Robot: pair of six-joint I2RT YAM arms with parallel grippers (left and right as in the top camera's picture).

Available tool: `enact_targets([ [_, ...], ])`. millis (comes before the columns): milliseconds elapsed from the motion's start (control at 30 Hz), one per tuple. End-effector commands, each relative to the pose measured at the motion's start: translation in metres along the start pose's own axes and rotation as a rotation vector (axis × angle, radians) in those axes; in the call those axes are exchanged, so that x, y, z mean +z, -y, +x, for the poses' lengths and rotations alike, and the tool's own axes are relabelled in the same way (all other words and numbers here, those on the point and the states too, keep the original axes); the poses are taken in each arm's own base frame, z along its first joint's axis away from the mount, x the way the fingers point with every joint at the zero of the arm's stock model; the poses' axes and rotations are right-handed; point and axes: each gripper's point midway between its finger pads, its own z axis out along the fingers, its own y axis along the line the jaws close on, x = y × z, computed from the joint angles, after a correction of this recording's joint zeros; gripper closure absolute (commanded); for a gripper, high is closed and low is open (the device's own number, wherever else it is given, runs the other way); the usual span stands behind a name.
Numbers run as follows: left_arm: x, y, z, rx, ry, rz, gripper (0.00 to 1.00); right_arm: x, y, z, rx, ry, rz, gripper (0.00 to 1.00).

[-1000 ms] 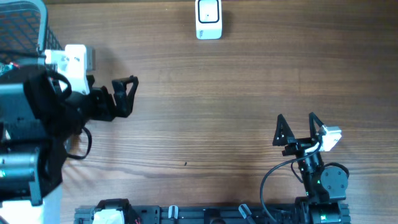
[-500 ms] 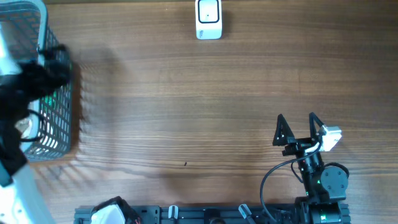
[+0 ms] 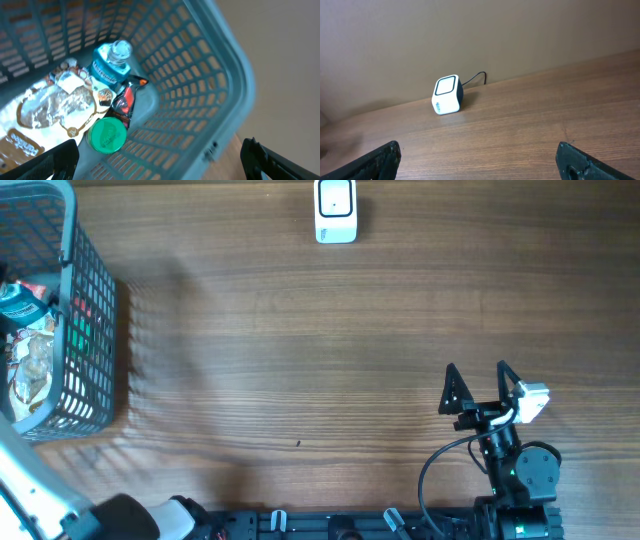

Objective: Scan the item barcode
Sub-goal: 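Reach the left gripper into the basket and grasp the green-lidded jar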

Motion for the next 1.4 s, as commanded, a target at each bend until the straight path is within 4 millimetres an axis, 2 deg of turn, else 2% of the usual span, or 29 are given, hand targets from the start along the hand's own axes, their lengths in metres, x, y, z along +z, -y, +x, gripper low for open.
enact_targets([
  [0,0.029,-0.022,0.002,-0.126,-0.035,-0.102,0.00,0.000,0.001,-0.002,-0.018,0.012,0.008,0.00],
  [100,0.052,-0.058,0.025,-0.164,-0.136,-0.268,0.00,0.000,0.001,-0.002,-0.018,0.012,0.008,0.00],
  [133,0.061,-0.077,0.038,-0.207,-0.182,-0.363,0.00,0.000,0.001,-0.002,-0.018,0.012,0.008,0.00],
  [267,0.081,-0.095,0.058,-0.285,-0.263,-0.448,0.00,0.000,0.001,-0.002,-0.018,0.012,0.008,0.00],
  [400,0.093,-0.108,0.076,-0.442,-0.303,-0.531,0.00,0.000,0.001,-0.002,-0.018,0.012,0.008,0.00],
  [567,0.099,-0.105,0.081,-0.488,-0.269,-0.581,0.00,0.000,0.001,-0.002,-0.018,0.012,0.008,0.00],
  [700,0.108,-0.089,0.085,-0.439,-0.235,-0.580,0.00,0.000,0.001,-0.002,-0.018,0.012,0.008,0.00],
  [833,0.123,-0.079,0.098,-0.439,-0.248,-0.587,0.00,0.000,0.001,-0.002,-0.018,0.012,0.008,0.00],
  [1133,0.157,-0.091,0.117,-0.441,-0.296,-0.638,0.00,0.000,0.001,-0.002,-0.017,0.012,0.008,0.00],
  [1367,0.175,-0.096,0.128,-0.434,-0.320,-0.654,0.00,0.000,0.001,-0.002,-0.018,0.012,0.008,0.00],
])
